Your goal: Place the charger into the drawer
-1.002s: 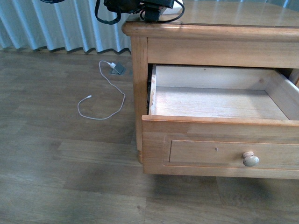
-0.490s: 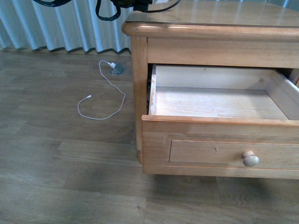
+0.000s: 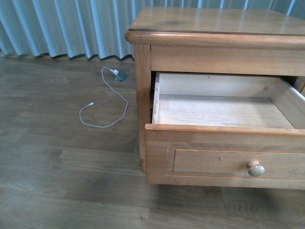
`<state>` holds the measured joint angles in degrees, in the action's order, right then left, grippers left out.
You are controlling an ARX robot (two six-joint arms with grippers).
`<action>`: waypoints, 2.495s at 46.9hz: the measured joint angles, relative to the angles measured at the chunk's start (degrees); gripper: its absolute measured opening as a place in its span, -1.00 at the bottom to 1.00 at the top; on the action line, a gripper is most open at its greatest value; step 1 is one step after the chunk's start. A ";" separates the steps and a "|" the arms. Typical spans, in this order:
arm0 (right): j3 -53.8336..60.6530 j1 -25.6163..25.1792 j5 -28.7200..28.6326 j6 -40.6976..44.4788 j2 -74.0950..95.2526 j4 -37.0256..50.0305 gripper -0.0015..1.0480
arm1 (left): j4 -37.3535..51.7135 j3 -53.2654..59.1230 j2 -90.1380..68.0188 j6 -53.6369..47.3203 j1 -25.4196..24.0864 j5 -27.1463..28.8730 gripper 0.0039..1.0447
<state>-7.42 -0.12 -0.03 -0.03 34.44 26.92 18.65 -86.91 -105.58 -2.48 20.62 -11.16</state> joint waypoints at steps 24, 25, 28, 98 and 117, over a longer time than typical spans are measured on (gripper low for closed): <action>0.00 0.00 0.00 0.00 0.00 0.00 0.84 | -2.64 3.58 -13.42 -3.02 10.23 1.31 -0.89; 0.00 0.00 0.00 0.00 0.00 0.00 0.84 | -3.08 2.45 -15.30 -3.04 10.43 1.92 -0.89; 0.00 0.00 0.00 0.00 0.00 0.00 0.84 | -3.65 0.24 -18.69 -2.99 10.84 2.95 -0.89; 0.00 0.00 0.00 0.00 0.00 -0.02 0.84 | -20.94 63.71 82.75 4.61 2.97 56.39 0.89; 0.00 0.04 0.00 0.00 -0.04 -0.02 0.84 | -22.25 71.58 93.81 3.37 -8.55 22.71 0.02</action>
<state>-7.42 -0.08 -0.03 -0.03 34.39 26.89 -3.60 -15.33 -11.77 0.89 12.08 11.55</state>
